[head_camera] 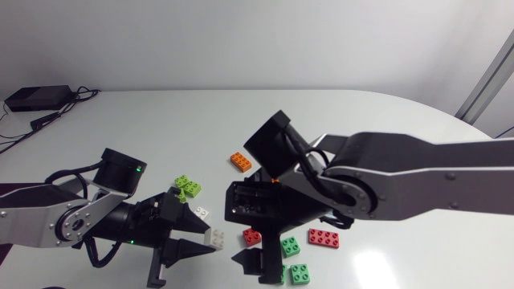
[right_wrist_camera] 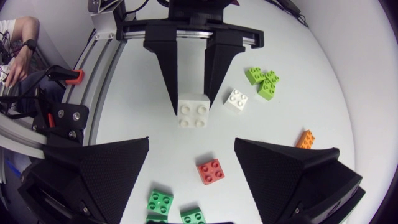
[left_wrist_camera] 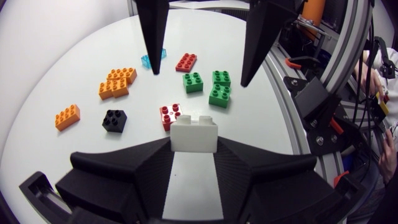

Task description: Separate the duplo bricks

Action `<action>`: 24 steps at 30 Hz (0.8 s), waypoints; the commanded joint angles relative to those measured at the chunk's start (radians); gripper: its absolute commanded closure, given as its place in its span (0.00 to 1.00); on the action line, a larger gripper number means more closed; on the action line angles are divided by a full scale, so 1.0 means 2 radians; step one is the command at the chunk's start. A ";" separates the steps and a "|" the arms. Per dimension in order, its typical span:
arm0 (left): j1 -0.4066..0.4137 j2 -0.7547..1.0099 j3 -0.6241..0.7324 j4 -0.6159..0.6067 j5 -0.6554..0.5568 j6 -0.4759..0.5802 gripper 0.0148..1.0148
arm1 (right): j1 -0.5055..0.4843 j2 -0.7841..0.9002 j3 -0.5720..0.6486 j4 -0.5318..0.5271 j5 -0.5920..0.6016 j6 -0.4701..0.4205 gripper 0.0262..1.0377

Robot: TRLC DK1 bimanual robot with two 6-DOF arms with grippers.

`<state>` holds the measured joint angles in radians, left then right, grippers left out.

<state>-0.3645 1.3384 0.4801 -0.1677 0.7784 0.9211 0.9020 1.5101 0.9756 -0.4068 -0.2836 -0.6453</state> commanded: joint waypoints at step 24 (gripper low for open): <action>-0.019 -0.011 0.004 0.006 0.003 -0.020 0.70 | 0.005 0.069 0.031 0.036 -0.040 0.047 0.51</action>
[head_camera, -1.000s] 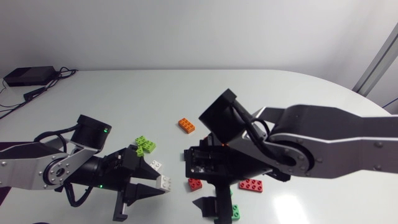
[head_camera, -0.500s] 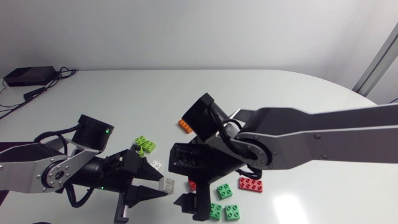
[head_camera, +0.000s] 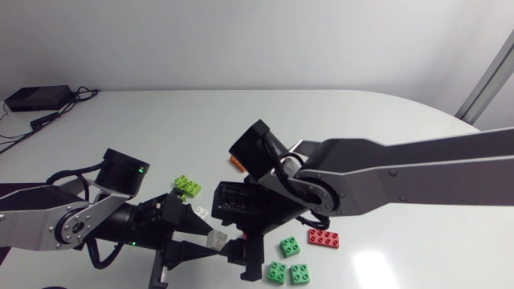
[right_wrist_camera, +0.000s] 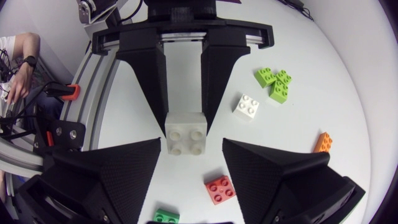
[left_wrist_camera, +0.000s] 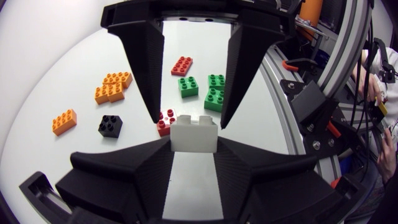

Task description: Separate the duplo bricks

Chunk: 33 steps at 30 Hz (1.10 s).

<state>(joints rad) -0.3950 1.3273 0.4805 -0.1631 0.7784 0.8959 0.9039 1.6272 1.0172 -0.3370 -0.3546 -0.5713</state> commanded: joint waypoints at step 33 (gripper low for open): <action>0.135 -0.045 0.056 -0.086 -0.003 0.061 0.04 | 0.017 0.119 0.156 -0.142 0.083 -0.087 0.85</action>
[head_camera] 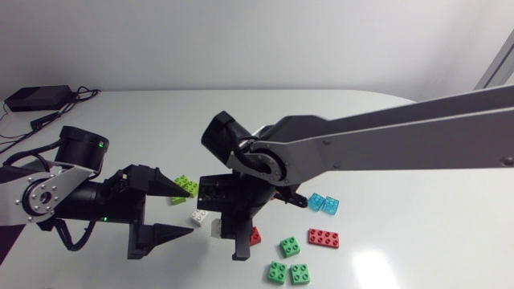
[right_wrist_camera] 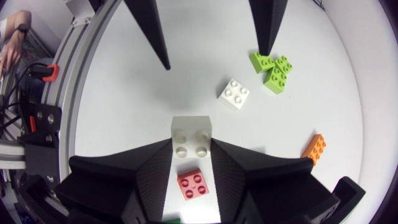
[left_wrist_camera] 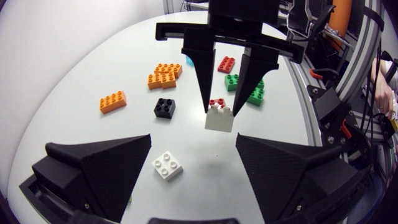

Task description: Separate the duplo bricks

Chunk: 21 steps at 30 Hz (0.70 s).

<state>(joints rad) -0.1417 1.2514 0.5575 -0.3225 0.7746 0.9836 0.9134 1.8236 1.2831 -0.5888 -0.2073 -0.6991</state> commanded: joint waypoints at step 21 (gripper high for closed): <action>0.048 -0.008 0.023 -0.007 -0.044 0.040 0.04 | 0.044 0.194 0.253 -0.199 0.114 -0.106 0.84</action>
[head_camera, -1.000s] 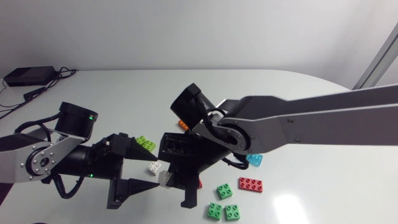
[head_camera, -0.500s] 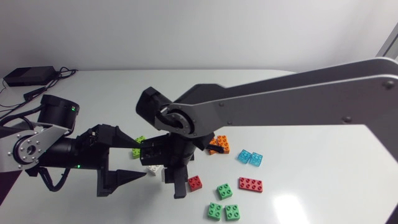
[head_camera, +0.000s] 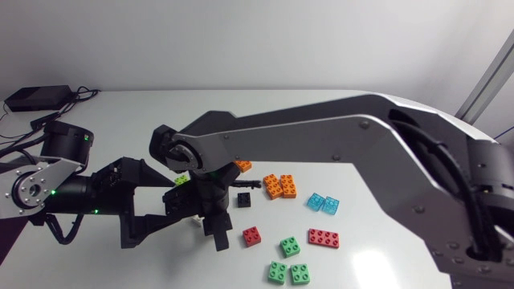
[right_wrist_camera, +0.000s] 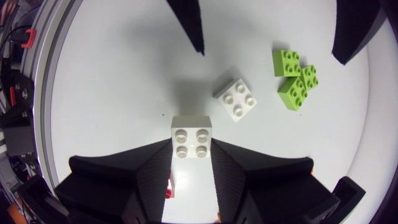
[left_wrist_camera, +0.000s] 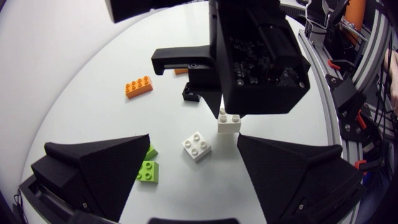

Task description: Separate the duplo bricks

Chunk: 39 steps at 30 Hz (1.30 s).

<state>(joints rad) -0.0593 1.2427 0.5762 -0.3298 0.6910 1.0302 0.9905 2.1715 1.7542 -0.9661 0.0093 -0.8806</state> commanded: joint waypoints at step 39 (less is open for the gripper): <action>0.068 -0.066 0.013 -0.037 -0.001 0.030 0.04 | -0.011 -0.079 -0.059 0.081 0.017 0.038 0.04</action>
<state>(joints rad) 0.0711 1.1355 0.5762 -0.3901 0.6910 1.1065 0.9813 2.0655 1.6806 -0.8196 0.0341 -0.8318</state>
